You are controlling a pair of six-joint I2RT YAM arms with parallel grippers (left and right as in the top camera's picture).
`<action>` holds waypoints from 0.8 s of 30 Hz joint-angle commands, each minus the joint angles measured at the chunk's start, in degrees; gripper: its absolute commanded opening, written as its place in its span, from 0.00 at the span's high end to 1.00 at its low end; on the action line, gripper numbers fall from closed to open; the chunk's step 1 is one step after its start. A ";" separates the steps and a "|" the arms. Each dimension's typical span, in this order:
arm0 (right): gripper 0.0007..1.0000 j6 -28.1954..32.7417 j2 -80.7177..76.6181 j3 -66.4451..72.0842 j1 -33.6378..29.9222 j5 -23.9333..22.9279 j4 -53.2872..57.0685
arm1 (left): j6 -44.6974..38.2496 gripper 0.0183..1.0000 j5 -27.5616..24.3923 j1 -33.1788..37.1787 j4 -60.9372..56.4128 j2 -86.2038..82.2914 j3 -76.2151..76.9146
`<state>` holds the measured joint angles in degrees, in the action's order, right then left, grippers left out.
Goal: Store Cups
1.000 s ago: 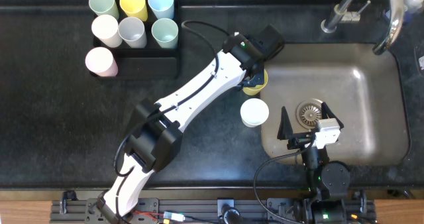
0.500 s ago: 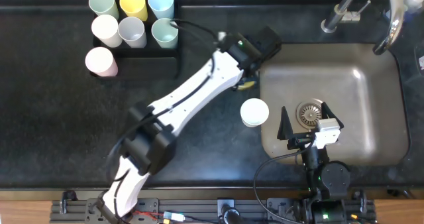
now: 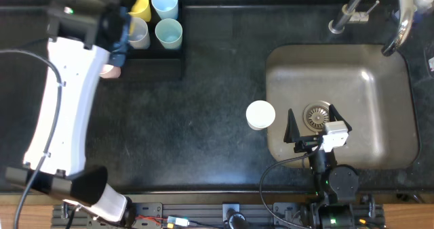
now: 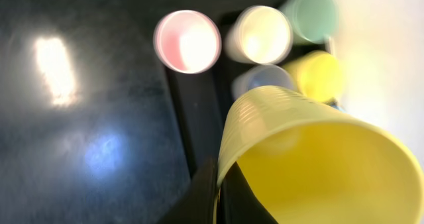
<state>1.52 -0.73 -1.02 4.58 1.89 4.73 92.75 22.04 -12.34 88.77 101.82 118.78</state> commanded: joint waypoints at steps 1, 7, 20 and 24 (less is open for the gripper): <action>0.00 -0.22 0.50 0.74 -0.09 -0.48 -0.31 | 5.81 0.98 -9.40 4.87 -2.21 0.72 -5.70; 0.00 -0.22 0.50 0.74 -0.09 -0.48 -0.31 | 6.62 0.98 -14.64 6.56 -15.43 0.72 -20.22; 0.00 -0.22 0.50 0.74 -0.09 -0.48 -0.31 | 6.56 0.98 -15.89 6.86 -21.03 1.25 -28.70; 0.00 -0.22 0.52 0.74 -0.09 -0.48 -0.31 | 6.58 0.98 -14.36 6.93 -21.05 2.10 -28.70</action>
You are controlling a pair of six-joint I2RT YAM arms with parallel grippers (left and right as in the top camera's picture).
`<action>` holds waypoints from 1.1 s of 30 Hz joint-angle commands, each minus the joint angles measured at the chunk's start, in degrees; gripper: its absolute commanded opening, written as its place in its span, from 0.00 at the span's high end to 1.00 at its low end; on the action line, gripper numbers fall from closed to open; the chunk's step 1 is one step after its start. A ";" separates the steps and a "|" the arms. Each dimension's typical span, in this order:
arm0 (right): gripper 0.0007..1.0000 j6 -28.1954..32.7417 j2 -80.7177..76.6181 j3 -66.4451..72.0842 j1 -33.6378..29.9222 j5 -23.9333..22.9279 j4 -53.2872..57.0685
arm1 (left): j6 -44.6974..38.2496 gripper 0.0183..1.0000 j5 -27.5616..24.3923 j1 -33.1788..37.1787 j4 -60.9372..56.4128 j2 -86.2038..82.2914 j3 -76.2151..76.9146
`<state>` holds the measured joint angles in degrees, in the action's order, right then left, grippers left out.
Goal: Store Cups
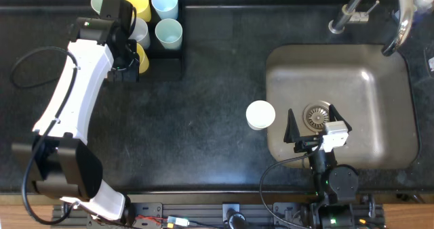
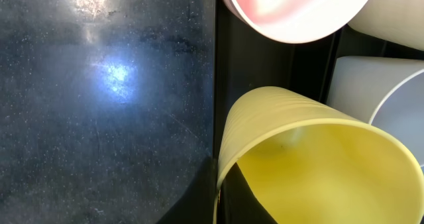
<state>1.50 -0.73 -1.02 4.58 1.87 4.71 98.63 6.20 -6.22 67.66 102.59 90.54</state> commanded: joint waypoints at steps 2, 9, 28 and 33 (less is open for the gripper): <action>0.00 -0.20 0.52 0.74 -0.09 -0.44 -0.28 | 0.70 0.98 1.55 1.03 -0.04 1.84 -0.46; 0.00 -0.20 0.50 0.74 -0.09 -0.46 -0.28 | 0.42 0.98 1.53 1.51 -1.29 3.74 -0.46; 0.00 -0.20 0.52 0.74 -0.09 -0.46 -0.28 | -1.29 0.98 2.93 1.77 -4.00 7.28 -0.46; 0.00 -0.20 0.50 0.74 -0.11 -0.46 -0.28 | -1.29 0.98 3.54 1.77 -3.98 7.65 -0.46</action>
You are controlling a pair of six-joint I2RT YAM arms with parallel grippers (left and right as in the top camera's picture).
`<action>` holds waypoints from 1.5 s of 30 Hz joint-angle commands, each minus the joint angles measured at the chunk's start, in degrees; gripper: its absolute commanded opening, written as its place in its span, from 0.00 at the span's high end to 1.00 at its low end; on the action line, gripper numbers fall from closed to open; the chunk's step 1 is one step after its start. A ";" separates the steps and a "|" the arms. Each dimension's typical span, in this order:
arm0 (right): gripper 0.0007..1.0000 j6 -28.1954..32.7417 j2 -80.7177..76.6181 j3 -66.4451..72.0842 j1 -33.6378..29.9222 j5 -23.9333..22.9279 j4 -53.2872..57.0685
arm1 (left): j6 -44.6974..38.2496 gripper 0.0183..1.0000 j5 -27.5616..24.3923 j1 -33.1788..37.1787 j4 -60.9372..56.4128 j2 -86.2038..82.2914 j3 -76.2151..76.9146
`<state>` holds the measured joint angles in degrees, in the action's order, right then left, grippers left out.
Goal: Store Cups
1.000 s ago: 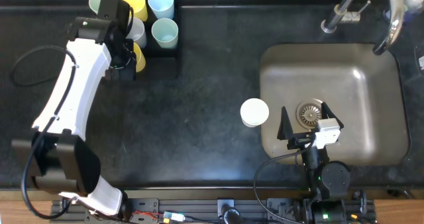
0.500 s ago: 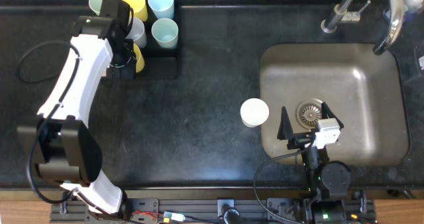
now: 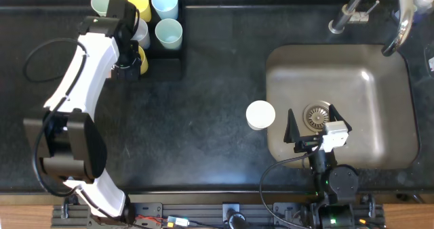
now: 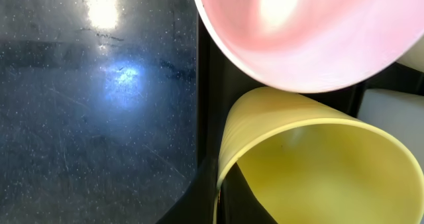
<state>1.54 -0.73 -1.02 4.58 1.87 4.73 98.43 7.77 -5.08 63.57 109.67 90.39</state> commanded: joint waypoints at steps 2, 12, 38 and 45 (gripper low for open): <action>0.00 -0.24 0.52 0.74 -0.09 -0.46 -0.31 | -1.09 0.97 2.08 0.63 0.09 0.63 -0.31; 0.00 -0.24 0.52 0.74 -0.09 -0.44 -0.31 | -1.09 0.72 3.32 0.61 -0.09 -0.26 -0.31; 0.00 -0.24 0.52 0.74 -0.09 -0.44 -0.31 | -98.51 0.00 -8.90 -0.55 -58.36 -70.95 -39.36; 0.00 -0.24 0.52 0.72 -0.09 -0.44 -0.31 | -98.66 0.00 -11.89 -0.55 -68.02 -93.72 -67.95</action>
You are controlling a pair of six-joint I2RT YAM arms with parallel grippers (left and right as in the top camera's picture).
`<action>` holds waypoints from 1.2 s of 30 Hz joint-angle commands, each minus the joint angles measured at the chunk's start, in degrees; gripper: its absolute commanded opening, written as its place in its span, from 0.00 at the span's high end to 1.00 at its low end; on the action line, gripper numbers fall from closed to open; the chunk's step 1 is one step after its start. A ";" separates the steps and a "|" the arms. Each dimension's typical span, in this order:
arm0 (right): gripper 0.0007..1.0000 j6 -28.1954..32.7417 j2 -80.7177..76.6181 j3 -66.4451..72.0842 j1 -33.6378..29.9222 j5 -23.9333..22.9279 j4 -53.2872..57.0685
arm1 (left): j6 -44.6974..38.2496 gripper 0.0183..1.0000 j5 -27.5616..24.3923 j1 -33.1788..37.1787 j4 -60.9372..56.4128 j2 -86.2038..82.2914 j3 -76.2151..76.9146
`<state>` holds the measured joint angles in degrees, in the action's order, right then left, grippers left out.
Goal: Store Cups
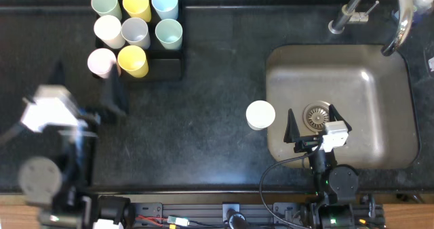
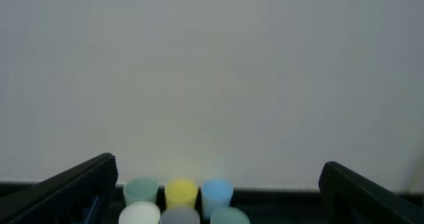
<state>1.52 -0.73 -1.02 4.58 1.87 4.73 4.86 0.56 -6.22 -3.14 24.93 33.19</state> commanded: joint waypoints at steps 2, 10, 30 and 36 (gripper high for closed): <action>0.00 -0.22 0.50 0.74 -0.09 -0.46 -0.31 | -5.09 0.00 -5.62 0.81 -2.27 -13.92 -16.13; 0.00 -0.22 0.50 0.74 -0.09 -0.46 -0.31 | -5.07 0.00 -5.90 2.43 -5.31 -24.81 -31.67; 0.00 -0.22 0.52 0.74 -0.09 -0.44 -0.31 | -6.38 0.00 -4.35 2.40 7.58 -24.81 -32.74; 0.01 -0.22 0.50 0.72 -0.09 -0.44 -0.31 | -6.40 0.00 -4.35 2.40 7.58 -24.81 -32.74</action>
<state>1.50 -0.73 -1.02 4.58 1.87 4.75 -0.25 -4.08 -4.23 4.19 0.84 0.51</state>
